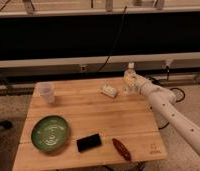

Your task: Stand the bottle upright

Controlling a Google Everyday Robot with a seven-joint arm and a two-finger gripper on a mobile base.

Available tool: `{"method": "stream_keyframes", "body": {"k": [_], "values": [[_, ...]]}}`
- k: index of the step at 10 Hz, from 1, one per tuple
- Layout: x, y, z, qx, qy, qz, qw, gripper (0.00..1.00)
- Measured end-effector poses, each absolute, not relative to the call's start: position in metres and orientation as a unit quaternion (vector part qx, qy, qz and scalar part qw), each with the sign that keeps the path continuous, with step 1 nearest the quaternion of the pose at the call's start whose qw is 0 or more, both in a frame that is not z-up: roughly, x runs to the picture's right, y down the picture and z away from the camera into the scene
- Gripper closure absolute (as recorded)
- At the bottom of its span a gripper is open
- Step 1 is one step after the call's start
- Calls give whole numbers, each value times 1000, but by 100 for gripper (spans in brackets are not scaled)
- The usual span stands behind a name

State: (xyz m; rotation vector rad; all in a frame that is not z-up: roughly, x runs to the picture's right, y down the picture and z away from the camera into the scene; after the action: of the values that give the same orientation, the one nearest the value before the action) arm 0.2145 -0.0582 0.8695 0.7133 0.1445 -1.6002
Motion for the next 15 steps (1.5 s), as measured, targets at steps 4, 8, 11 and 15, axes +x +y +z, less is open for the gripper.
{"method": "stream_keyframes", "body": {"k": [4,8,11,15], "values": [[221,-51,889,307,80,-691,650,100],[226,-49,904,304,96,-690,650,100],[226,-47,917,303,118,-688,648,98],[229,-47,924,297,144,-678,657,61]]}}
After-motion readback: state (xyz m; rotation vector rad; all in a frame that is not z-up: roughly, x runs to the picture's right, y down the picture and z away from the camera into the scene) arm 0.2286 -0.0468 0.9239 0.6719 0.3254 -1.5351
